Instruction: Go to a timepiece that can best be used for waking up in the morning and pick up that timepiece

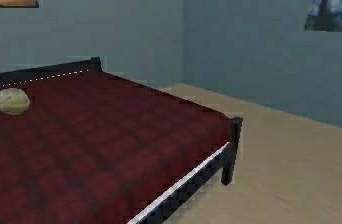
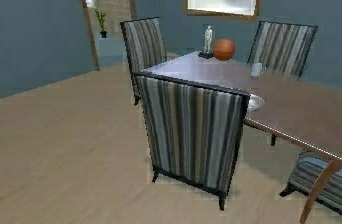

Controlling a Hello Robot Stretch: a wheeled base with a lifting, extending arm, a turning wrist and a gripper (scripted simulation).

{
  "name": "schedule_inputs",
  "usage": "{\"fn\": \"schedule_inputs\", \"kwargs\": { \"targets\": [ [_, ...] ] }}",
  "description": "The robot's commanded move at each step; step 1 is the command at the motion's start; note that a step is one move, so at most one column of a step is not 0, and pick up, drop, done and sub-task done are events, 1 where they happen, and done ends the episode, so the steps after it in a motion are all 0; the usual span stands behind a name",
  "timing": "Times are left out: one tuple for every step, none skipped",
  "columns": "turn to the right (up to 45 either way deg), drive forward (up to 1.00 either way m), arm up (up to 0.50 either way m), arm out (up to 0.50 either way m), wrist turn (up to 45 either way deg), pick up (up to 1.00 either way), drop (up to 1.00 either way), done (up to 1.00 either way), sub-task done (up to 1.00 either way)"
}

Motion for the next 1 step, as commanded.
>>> {"fn": "schedule_inputs", "kwargs": {
  "targets": [
    [0.0, 0.15, 0.00, 0.00, 0.0, 0.00, 0.00, 0.00, 0.00]
  ]
}}
